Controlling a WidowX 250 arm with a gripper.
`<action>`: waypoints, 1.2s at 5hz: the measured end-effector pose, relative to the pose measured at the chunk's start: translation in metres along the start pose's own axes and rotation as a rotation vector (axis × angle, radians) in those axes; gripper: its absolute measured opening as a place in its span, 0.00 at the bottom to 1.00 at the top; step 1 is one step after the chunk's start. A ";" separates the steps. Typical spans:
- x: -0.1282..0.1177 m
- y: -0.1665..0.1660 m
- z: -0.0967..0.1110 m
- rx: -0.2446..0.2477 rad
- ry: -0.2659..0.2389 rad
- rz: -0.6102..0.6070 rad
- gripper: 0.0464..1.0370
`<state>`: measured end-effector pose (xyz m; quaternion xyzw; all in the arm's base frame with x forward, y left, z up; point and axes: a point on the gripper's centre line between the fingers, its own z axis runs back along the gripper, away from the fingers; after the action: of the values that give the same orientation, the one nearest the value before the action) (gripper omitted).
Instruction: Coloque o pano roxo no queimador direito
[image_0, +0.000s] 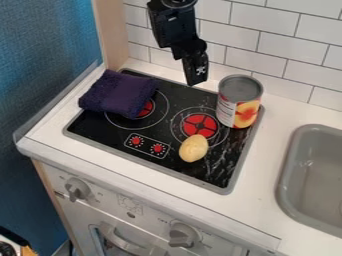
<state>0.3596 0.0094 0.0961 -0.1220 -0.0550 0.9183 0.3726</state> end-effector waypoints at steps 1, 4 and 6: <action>0.003 0.004 -0.012 0.026 -0.026 0.001 0.96; 0.063 -0.051 -0.026 -0.010 -0.116 0.241 0.96; 0.121 -0.087 -0.059 -0.042 -0.232 0.407 0.96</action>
<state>0.3495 0.1569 0.0339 -0.0317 -0.0908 0.9810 0.1683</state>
